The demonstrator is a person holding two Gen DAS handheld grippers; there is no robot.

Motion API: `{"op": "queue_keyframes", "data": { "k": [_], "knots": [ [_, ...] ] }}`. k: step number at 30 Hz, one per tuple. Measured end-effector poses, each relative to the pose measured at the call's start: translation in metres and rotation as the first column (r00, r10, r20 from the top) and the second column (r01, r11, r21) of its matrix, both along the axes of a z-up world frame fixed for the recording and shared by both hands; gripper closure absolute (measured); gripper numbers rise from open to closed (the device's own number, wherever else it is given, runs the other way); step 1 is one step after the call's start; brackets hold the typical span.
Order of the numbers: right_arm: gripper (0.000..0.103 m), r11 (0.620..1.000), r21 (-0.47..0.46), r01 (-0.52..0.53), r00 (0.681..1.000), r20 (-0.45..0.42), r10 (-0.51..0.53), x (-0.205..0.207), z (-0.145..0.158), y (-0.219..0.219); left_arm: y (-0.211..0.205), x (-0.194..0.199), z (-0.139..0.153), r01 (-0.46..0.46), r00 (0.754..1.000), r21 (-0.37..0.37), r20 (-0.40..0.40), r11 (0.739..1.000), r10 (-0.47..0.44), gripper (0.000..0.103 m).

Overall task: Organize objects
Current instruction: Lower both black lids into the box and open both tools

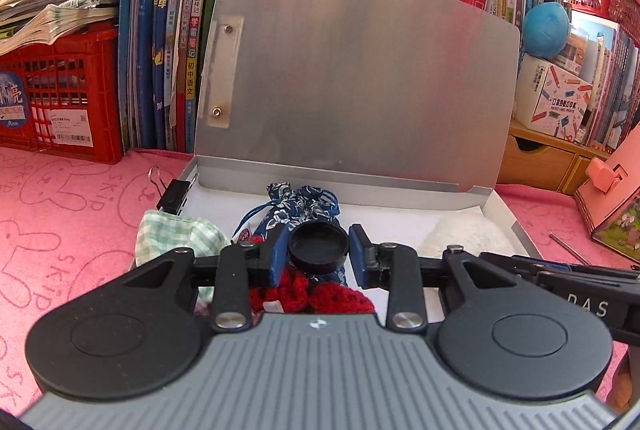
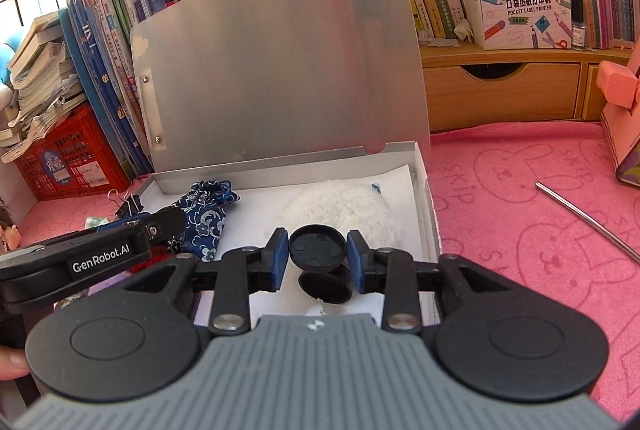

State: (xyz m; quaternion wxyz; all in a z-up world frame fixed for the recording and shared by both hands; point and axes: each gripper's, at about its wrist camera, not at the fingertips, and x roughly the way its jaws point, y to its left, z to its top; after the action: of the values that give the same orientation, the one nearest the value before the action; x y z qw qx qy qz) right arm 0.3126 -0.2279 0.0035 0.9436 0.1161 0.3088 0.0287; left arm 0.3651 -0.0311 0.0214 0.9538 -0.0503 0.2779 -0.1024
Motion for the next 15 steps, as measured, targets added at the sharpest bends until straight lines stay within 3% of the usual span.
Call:
{"op": "queue_keyframes", "data": {
  "k": [5, 8, 10, 15],
  "knots": [
    [0.062, 1.0, -0.003, -0.008, 1.0, 0.007, 0.008, -0.001, -0.001, 0.003, 0.003, -0.003, 0.002, 0.008, 1.0, 0.009, 0.013, 1.0, -0.008, 0.063],
    [0.046, 1.0, 0.014, -0.004, 1.0, 0.018, 0.003, -0.005, 0.002, 0.002, 0.004, -0.007, 0.005, 0.013, 1.0, 0.003, 0.027, 1.0, -0.013, 0.045],
    [0.046, 1.0, 0.026, -0.003, 1.0, 0.023, 0.002, -0.008, 0.004, 0.001, 0.004, -0.012, 0.008, 0.011, 0.999, 0.012, 0.046, 1.0, -0.011, 0.034],
    [0.042, 1.0, 0.03, -0.002, 0.999, 0.041, 0.0, -0.02, 0.012, 0.0, 0.006, -0.027, 0.015, 0.012, 0.997, 0.025, 0.071, 1.0, -0.013, 0.024]
  ]
}}
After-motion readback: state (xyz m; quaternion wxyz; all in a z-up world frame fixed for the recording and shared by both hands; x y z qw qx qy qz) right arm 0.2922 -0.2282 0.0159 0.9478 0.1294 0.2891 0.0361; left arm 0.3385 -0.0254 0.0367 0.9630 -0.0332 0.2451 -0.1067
